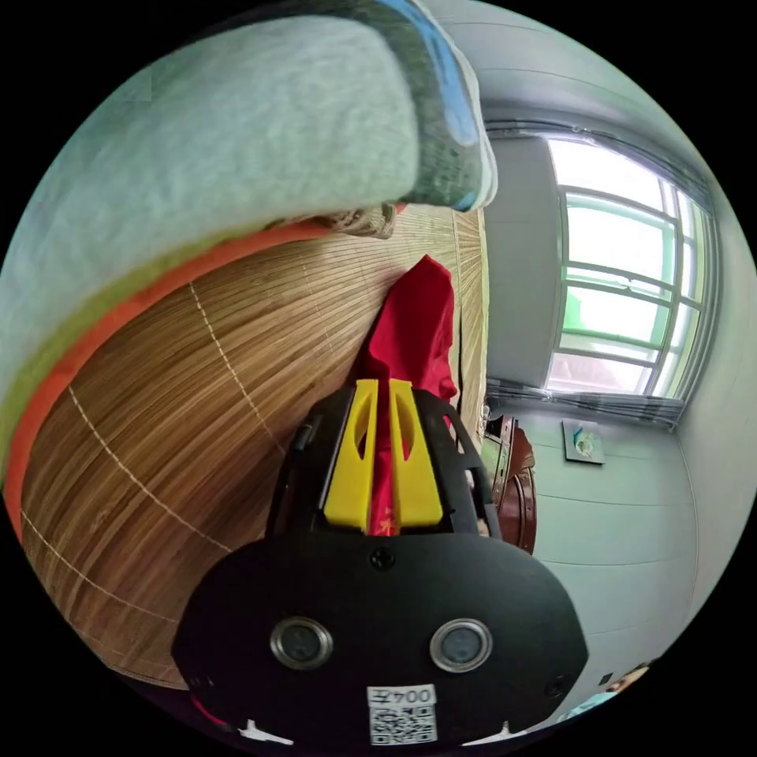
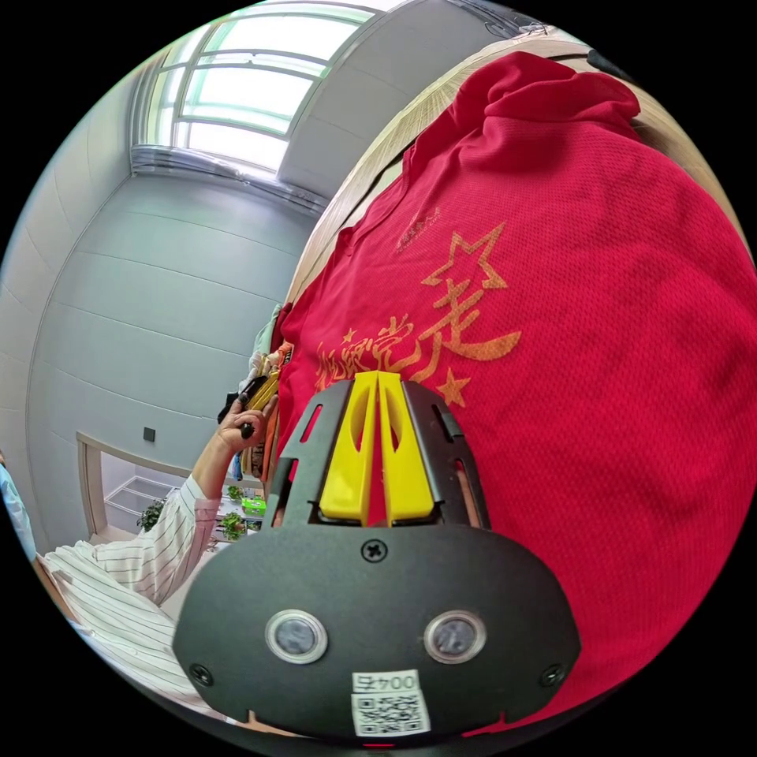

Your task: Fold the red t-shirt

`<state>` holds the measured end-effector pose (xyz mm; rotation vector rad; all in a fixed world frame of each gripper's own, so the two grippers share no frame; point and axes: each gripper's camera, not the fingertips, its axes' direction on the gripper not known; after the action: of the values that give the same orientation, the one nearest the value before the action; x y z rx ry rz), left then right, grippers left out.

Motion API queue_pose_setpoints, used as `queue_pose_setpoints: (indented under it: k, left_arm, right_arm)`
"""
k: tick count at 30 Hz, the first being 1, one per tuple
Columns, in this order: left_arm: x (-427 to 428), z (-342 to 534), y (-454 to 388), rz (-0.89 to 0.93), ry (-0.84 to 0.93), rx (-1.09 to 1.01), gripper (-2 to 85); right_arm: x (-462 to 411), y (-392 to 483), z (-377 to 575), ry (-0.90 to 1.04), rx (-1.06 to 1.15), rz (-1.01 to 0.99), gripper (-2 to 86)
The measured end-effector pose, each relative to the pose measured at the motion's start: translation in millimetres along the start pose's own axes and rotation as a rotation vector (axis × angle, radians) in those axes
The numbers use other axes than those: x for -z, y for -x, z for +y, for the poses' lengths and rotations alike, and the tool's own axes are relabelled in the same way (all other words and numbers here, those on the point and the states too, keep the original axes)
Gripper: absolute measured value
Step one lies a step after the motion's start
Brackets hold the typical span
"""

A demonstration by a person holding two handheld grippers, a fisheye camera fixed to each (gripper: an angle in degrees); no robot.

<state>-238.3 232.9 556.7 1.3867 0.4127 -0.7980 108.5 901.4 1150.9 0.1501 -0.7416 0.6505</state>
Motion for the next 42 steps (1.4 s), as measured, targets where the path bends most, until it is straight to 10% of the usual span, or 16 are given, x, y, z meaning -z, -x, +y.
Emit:
queue_pose_setpoints:
  k: [5,13,24,33,42]
  left_arm:
    - [-14.0,39.1,-55.1,-0.147,-0.035,-0.242,2.2]
    - [-130.5,242.3,-215.3,-0.895,-0.084,-1.358,1.3]
    - [-327.8,419.0,-144.1,-1.716,0.138,-2.165,4.1]
    - [-293.7,408.1,-178.1,-1.779,0.095,-2.251,11.2]
    - [-127.8,274.3,-211.4,-0.766,0.260,-1.329,12.8]
  right_arm:
    - [-1.0,-0.6,-1.9,-0.001,0.000,-0.003,-0.8]
    - [-4.3,-0.9,-5.0,-0.002,-0.002,-0.007,-0.7]
    - [-14.0,2.4,-8.4,-0.003,-0.001,-0.005,-0.8]
    - [-28.1,8.9,-9.7,-0.003,0.001,0.000,-0.8]
    - [-49.2,19.8,-8.7,-0.003,0.003,0.005,-0.7]
